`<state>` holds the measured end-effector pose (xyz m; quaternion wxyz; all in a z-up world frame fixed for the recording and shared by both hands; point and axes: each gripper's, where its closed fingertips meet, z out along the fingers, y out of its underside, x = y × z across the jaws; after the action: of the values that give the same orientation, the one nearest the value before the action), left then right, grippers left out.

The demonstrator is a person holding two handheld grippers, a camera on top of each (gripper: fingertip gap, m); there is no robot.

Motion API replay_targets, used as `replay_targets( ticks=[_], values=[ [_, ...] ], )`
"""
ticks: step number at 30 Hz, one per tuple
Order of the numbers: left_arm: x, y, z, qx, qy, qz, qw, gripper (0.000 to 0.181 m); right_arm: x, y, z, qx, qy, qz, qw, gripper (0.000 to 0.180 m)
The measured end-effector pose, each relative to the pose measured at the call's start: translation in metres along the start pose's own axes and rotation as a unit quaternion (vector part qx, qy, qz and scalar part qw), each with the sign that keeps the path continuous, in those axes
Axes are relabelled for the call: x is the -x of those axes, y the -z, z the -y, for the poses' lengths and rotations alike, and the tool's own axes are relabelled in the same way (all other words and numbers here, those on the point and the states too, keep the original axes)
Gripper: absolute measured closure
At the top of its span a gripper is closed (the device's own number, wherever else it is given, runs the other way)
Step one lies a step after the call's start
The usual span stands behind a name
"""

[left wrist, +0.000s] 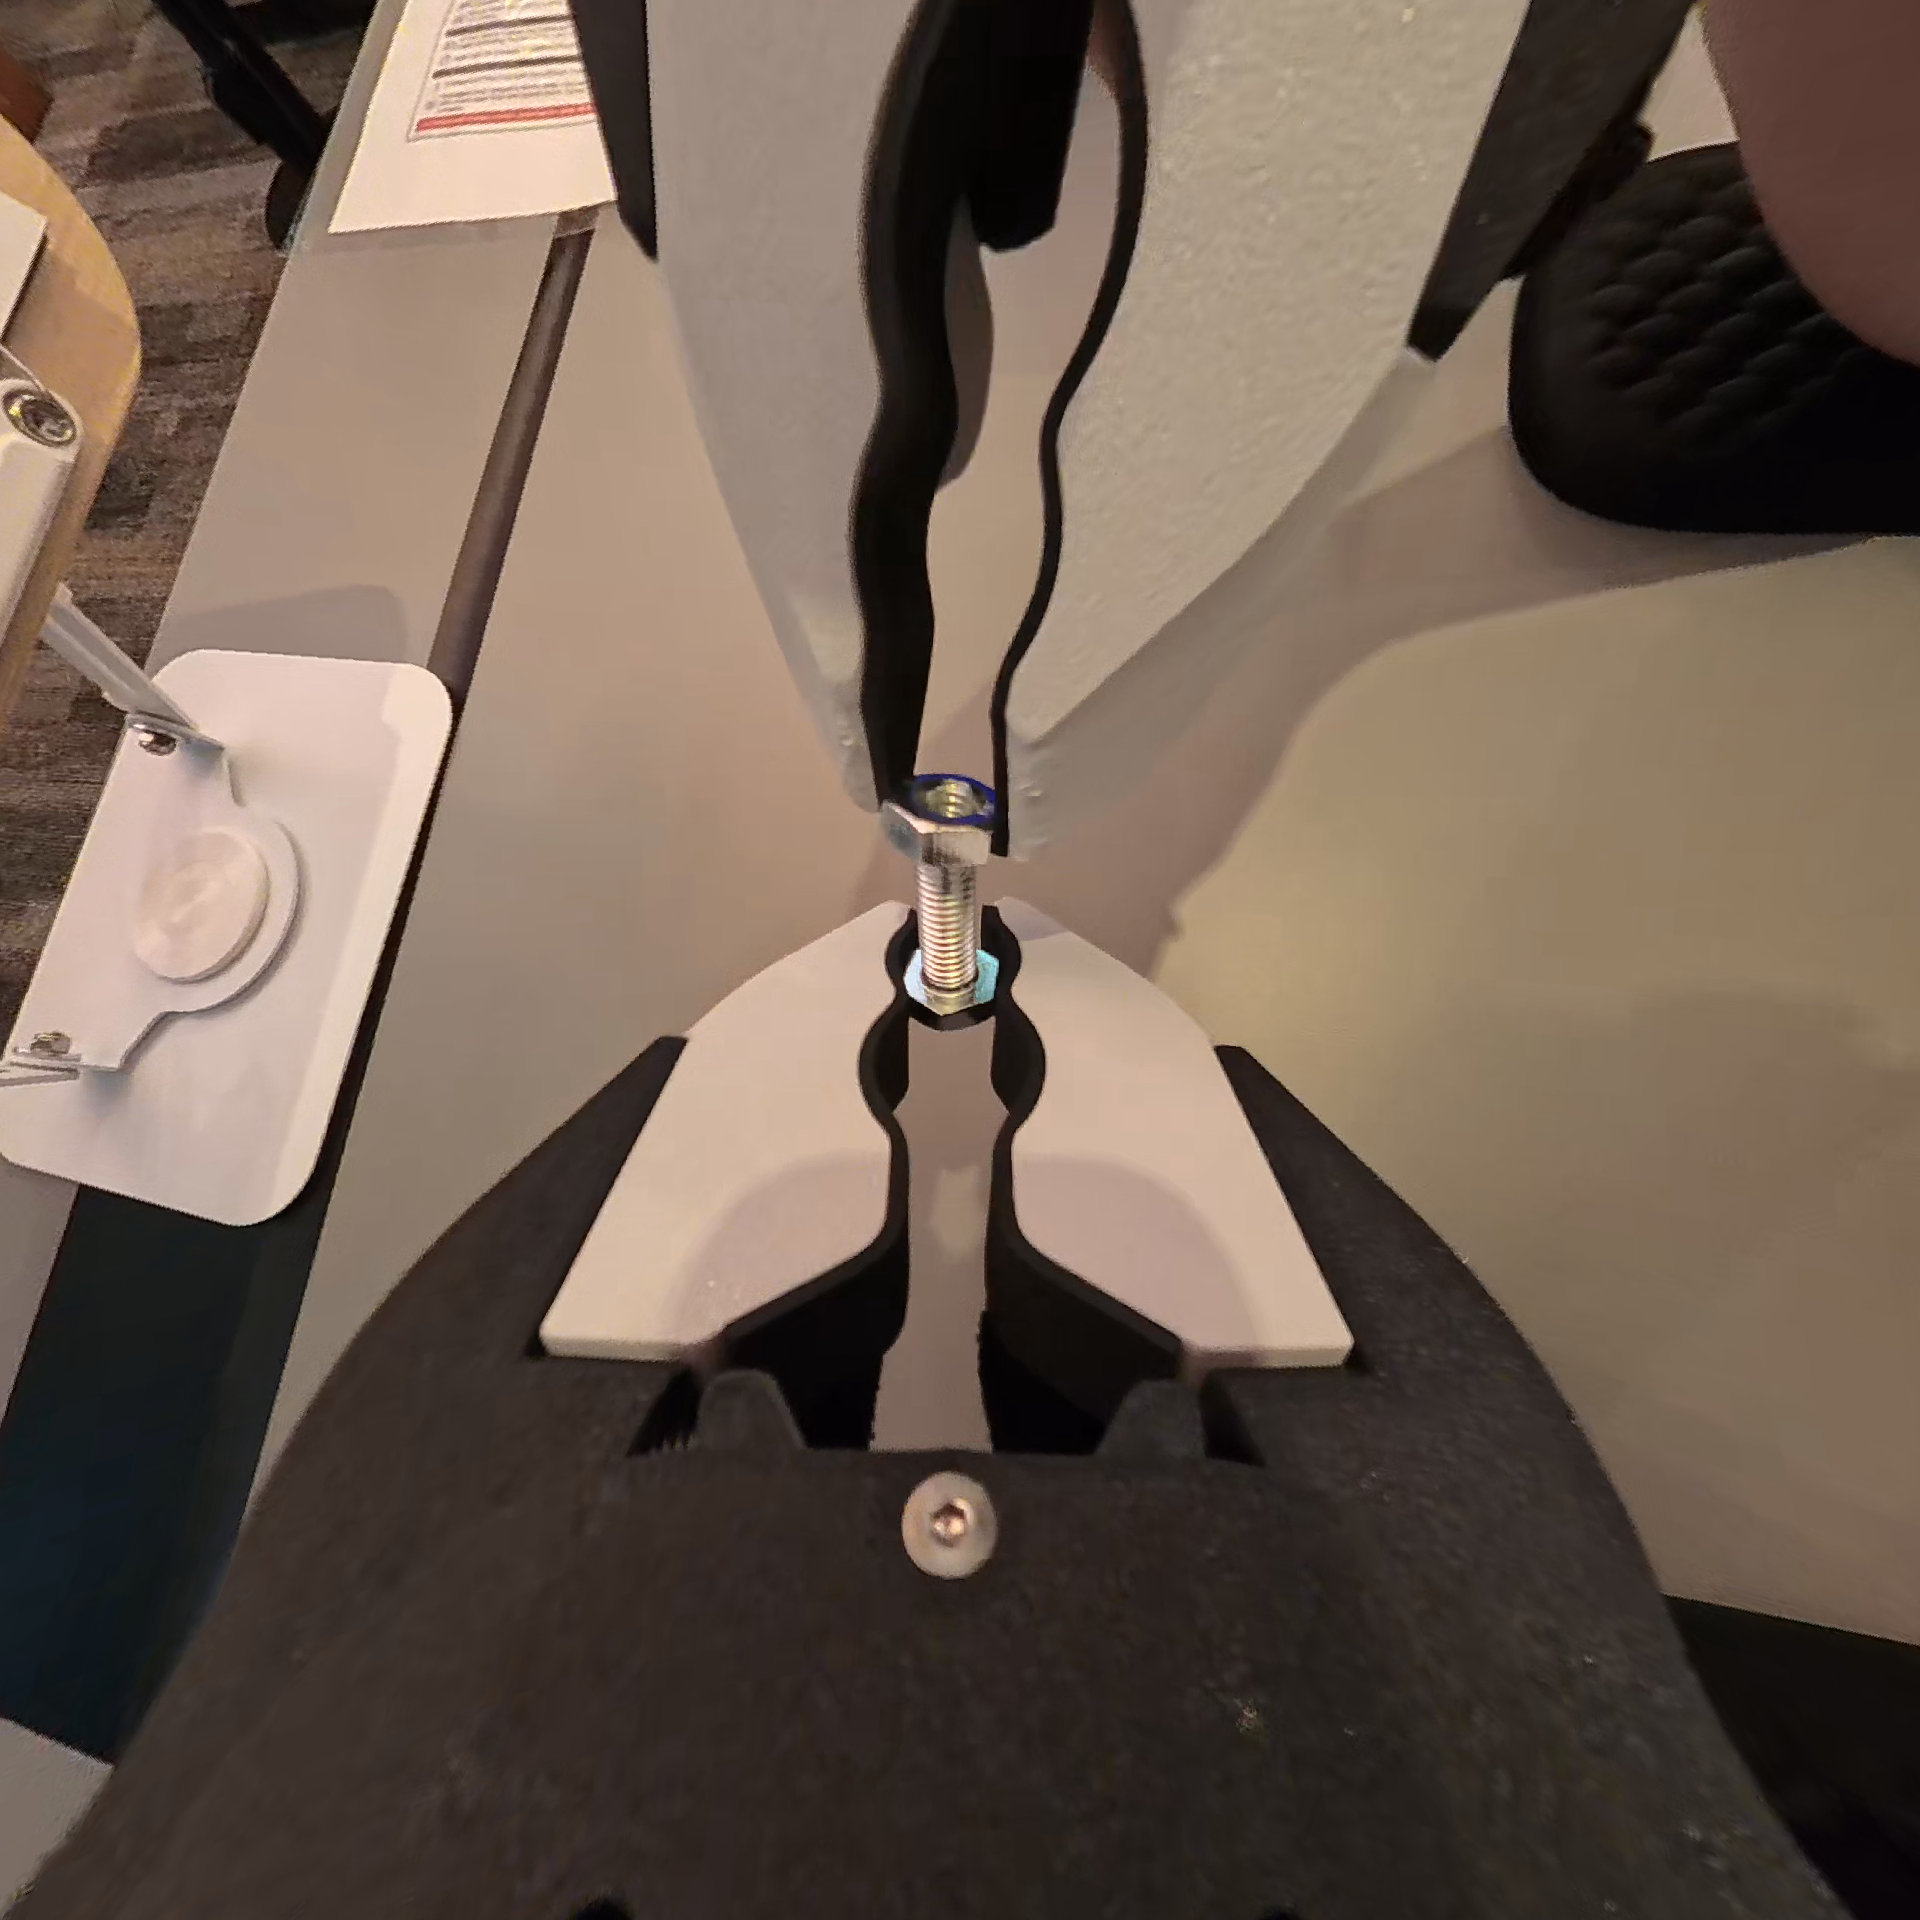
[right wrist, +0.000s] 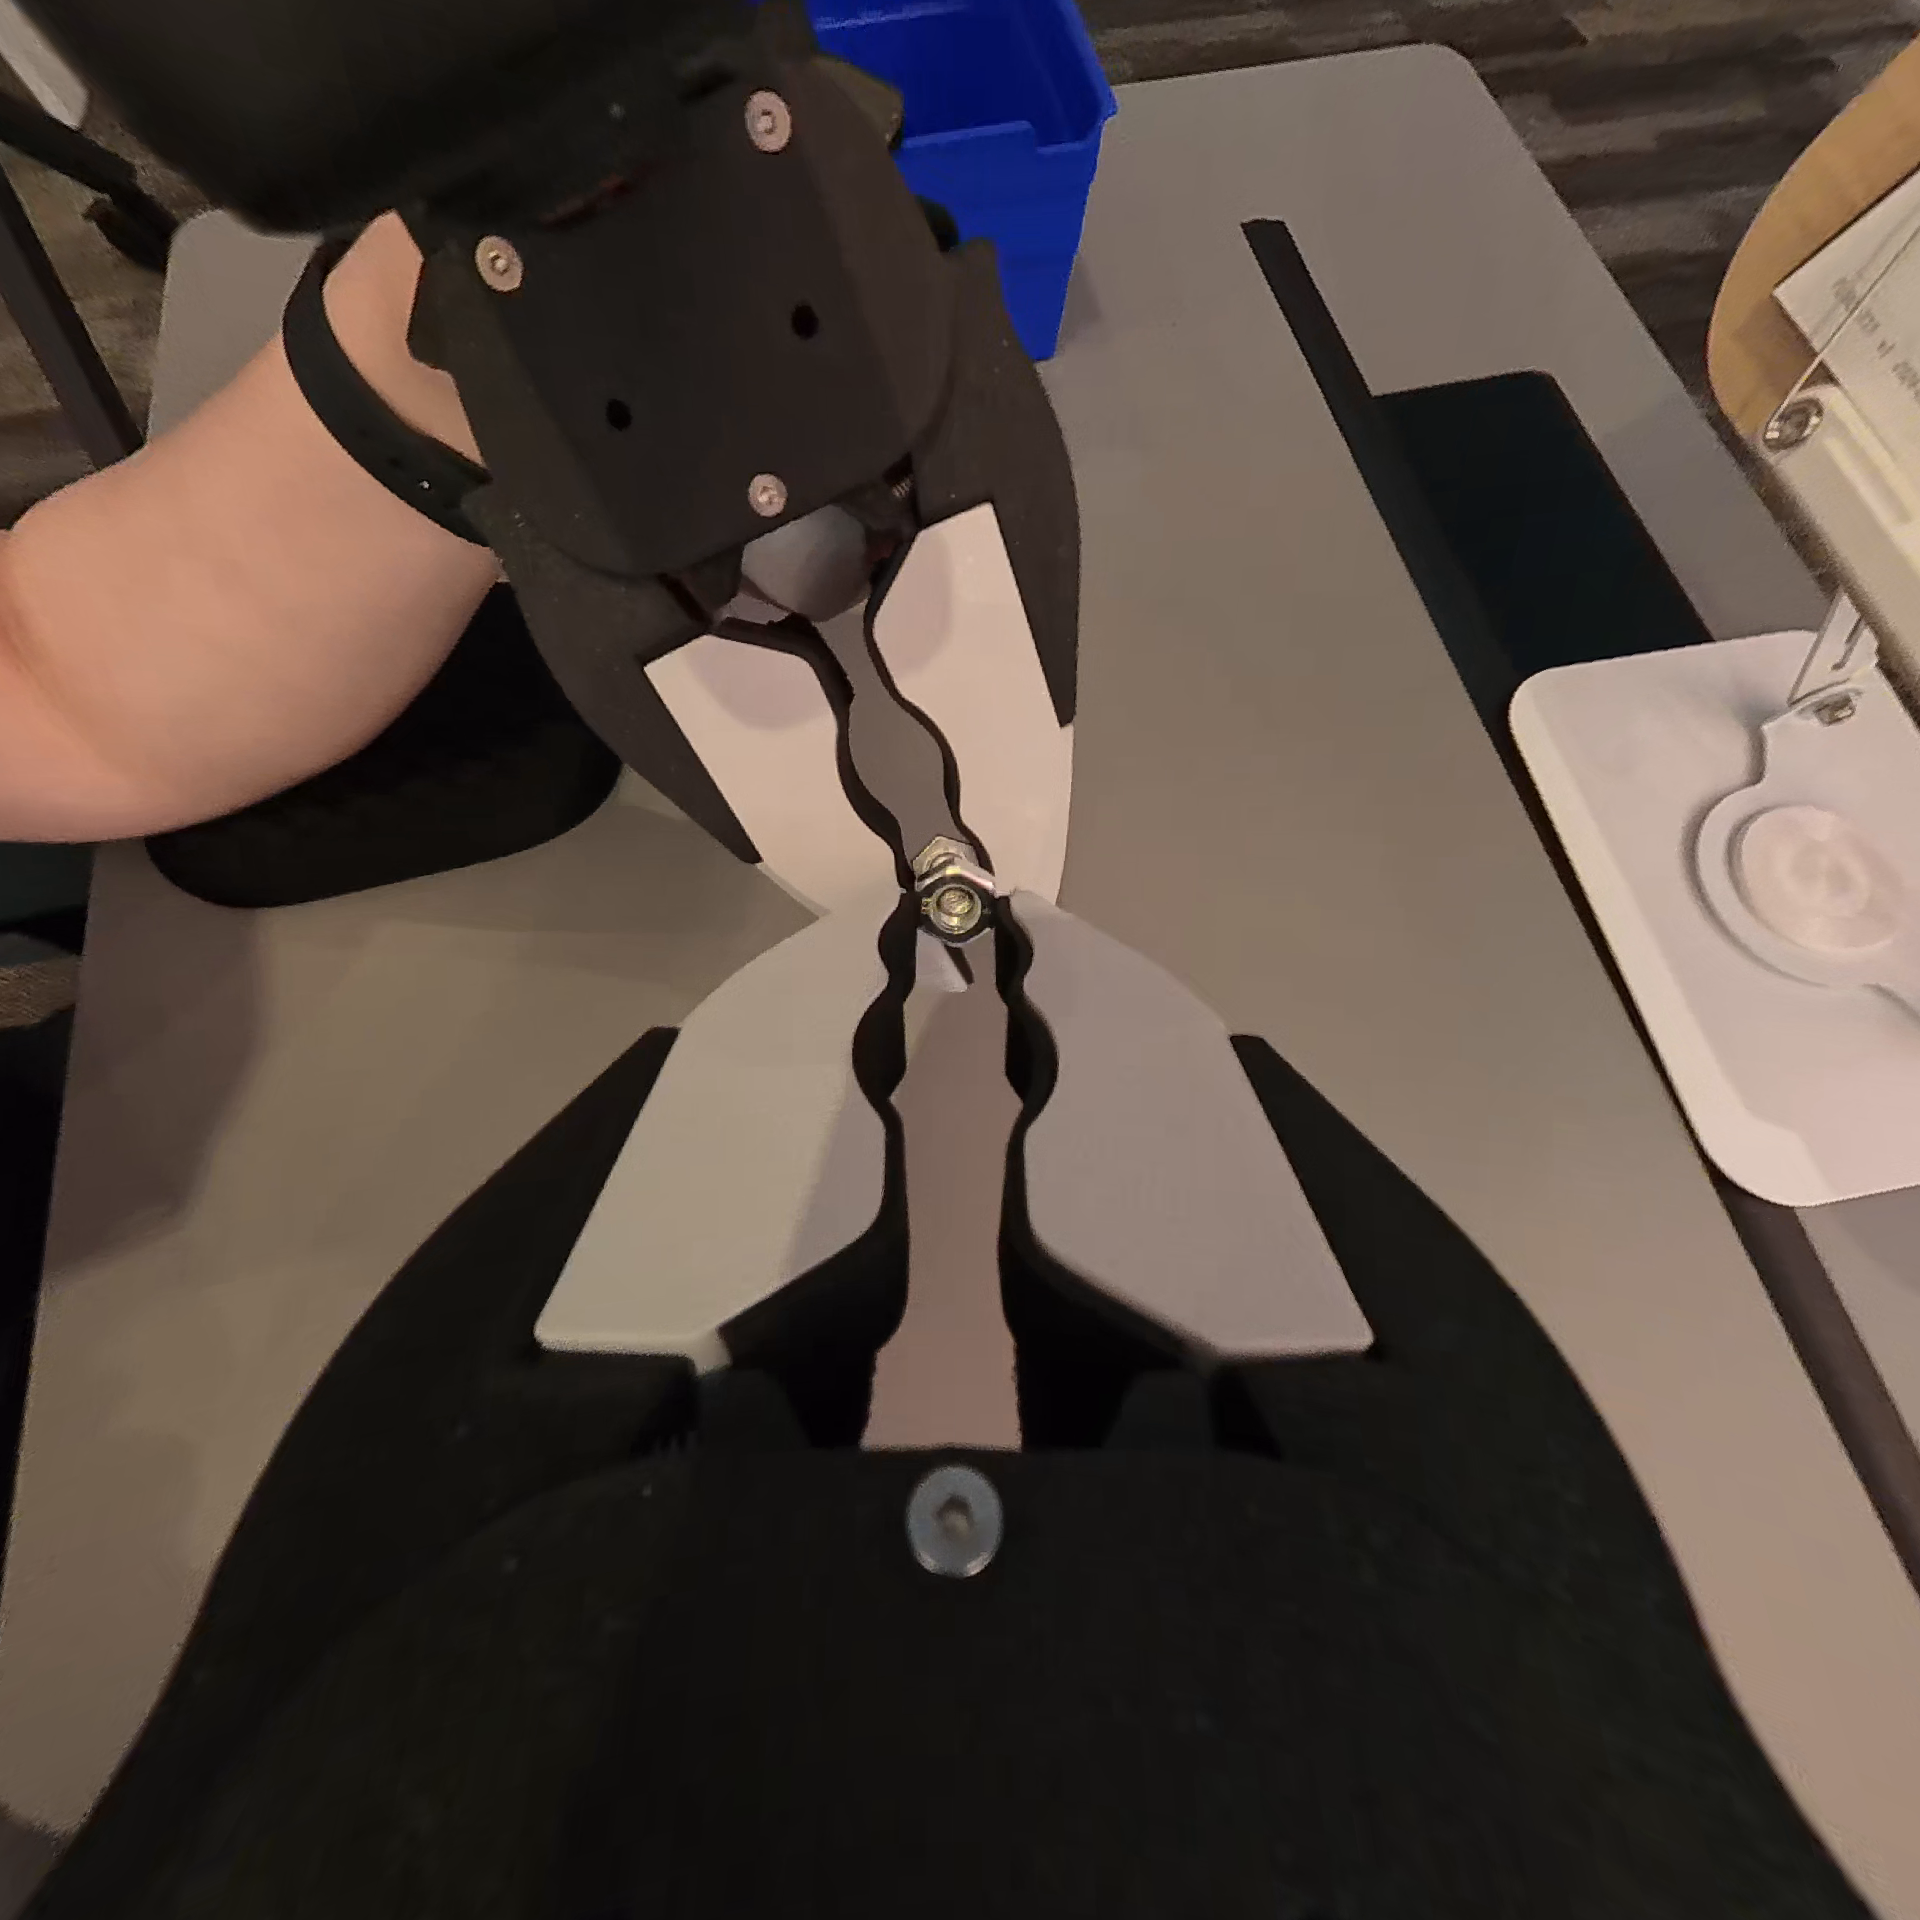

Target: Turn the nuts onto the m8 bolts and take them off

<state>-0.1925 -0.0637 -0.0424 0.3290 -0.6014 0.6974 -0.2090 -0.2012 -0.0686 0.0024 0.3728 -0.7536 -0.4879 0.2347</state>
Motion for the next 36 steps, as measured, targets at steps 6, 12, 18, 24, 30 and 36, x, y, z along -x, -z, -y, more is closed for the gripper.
replay_targets(
  ticks=[6,12,18,24,30,36],
  values=[
    [-0.004,-0.002,-0.002,0.017,-0.019,0.001,1.0,0.17,0.004,0.001,-0.007,0.021,0.027,0.008,0.999,0.166],
    [-0.02,-0.006,-0.008,0.049,-0.043,-0.033,0.997,0.17,0.016,0.0,-0.02,0.06,0.108,0.02,0.992,0.166],
    [-0.02,-0.011,-0.014,0.08,-0.046,-0.025,0.995,0.17,0.015,-0.005,-0.024,0.077,0.06,0.027,0.995,0.166],
    [-0.007,-0.008,-0.019,0.091,-0.036,0.009,0.995,0.17,0.007,-0.011,-0.019,0.051,-0.07,0.044,0.995,0.166],
    [-0.003,-0.01,-0.022,0.108,-0.041,0.024,0.993,0.17,0.005,-0.013,-0.021,0.043,-0.134,0.067,0.988,0.166],
    [-0.003,-0.008,-0.018,0.098,-0.041,0.027,0.994,0.17,0.005,-0.01,-0.018,0.025,-0.171,0.087,0.981,0.166]
  ],
)
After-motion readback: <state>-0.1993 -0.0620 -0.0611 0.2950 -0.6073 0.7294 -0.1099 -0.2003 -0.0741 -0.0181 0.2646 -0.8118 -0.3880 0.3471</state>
